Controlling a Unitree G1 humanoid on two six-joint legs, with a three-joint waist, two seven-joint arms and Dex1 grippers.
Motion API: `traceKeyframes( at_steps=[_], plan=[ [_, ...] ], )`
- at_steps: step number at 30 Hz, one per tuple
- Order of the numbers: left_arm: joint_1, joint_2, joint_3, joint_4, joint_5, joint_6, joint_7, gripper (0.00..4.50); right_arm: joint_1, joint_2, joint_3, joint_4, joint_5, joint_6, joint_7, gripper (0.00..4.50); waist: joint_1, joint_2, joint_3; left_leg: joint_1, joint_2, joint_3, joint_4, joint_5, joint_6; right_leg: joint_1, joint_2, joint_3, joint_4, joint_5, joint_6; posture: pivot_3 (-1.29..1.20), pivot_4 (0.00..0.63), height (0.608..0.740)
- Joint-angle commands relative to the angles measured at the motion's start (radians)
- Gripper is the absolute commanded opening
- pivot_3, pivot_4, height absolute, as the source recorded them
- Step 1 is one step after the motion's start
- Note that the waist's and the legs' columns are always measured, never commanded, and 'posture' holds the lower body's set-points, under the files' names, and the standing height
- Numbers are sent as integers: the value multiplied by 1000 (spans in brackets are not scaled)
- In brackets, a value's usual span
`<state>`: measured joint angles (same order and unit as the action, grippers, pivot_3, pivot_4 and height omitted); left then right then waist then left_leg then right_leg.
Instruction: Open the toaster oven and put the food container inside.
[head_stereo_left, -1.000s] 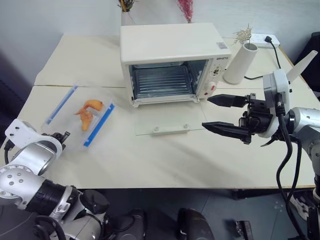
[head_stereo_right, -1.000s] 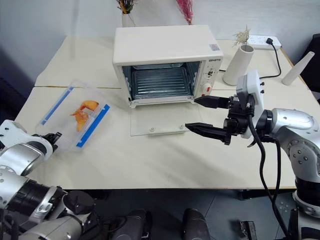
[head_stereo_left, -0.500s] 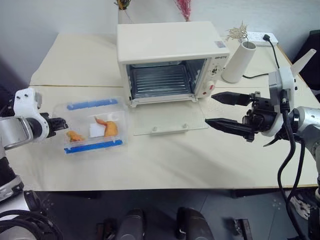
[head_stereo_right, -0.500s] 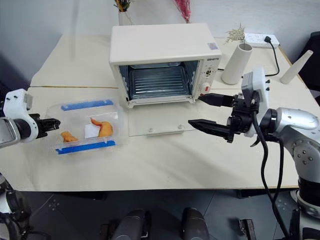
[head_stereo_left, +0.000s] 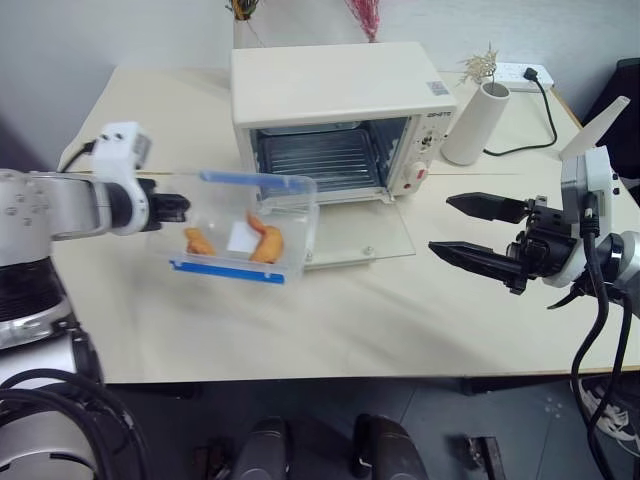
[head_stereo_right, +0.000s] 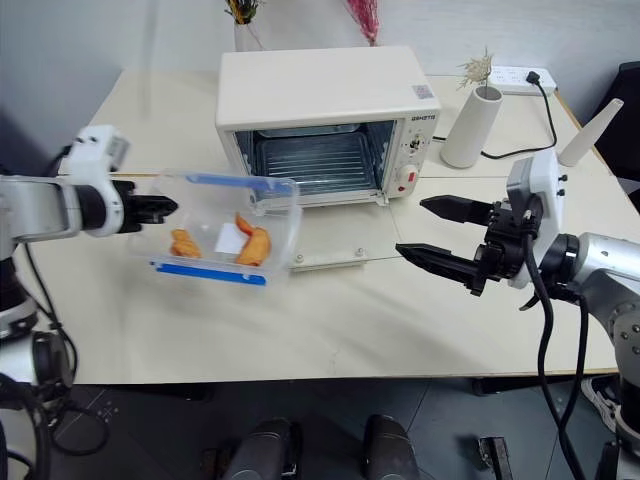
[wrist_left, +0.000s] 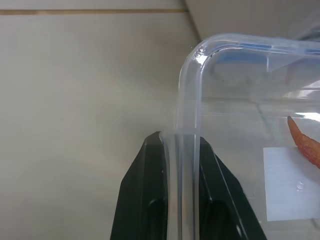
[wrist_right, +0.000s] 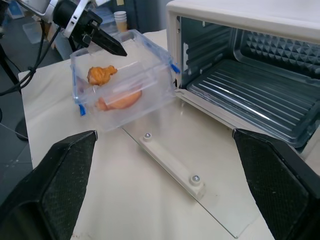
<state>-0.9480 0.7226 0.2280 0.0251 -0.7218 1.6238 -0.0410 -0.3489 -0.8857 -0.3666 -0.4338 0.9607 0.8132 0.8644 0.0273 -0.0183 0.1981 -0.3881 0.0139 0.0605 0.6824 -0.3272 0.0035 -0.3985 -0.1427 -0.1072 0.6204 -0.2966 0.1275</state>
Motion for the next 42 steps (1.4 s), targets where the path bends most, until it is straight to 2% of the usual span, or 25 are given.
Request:
traceKeyframes(
  at_steps=[1, 7, 16, 20, 24, 27, 34, 42],
  plan=[
    [-50, -41, -19, -14, -3, -9, 14, 453, 6, -15, -43, -39, 22, -8, -15, 4500, 0, -1, 0, 0, 0, 0, 0, 0, 0, 0, 0, 0, 0, 0, 0, 0, 150, 740],
    [-62, -174, -51, -24, 17, -9, 42, 453, 41, -20, -75, -44, 30, -8, -28, 4500, -1, -1, 1, 0, 0, 0, 0, 0, 0, 0, 0, 0, 0, 0, 0, 0, 150, 740],
    [-135, -377, 2, 20, 171, -9, 143, 453, 94, -9, -103, -77, 44, -17, -55, 4500, 4, -1, 1, 0, -1, 0, 1, 1, 1, 0, 0, 0, 0, 0, 1, 0, 150, 740],
    [-152, -436, 13, 28, 238, -10, 163, 453, 103, -8, -109, -76, 46, -22, -64, 4500, 8, -1, 1, 0, -1, 0, 1, 1, 1, 0, -1, 0, 0, 0, 1, 0, 150, 740],
    [-154, -452, -19, 39, 303, -28, 160, 453, 116, -6, -117, -69, 42, -30, -66, 4500, 9, -1, 1, 0, -1, 1, 1, 1, 1, 1, -1, 0, 0, 0, 1, 0, 150, 740],
    [-151, -458, -22, 37, 335, -41, 155, 1145, 124, -3, -116, -69, 40, -36, -68, 4500, 9, -1, 1, 0, -1, 1, 1, 1, 1, 1, -1, 0, 0, 0, 1, 0, 150, 740],
    [-155, -460, -15, 6, 330, -42, 69, 3190, 134, -12, -115, -59, 32, -43, -73, 4500, 8, -1, 1, 0, -1, 1, 1, 1, 1, 1, -1, 0, 0, 0, 1, 0, 150, 740],
    [-184, -417, 62, -117, 221, -96, -120, 3190, 132, -36, -109, -47, 12, -42, -57, 4500, 7, -1, 1, 0, -1, 1, 1, 1, 1, 1, -1, 0, 0, 0, 1, 0, 150, 740]
  ],
)
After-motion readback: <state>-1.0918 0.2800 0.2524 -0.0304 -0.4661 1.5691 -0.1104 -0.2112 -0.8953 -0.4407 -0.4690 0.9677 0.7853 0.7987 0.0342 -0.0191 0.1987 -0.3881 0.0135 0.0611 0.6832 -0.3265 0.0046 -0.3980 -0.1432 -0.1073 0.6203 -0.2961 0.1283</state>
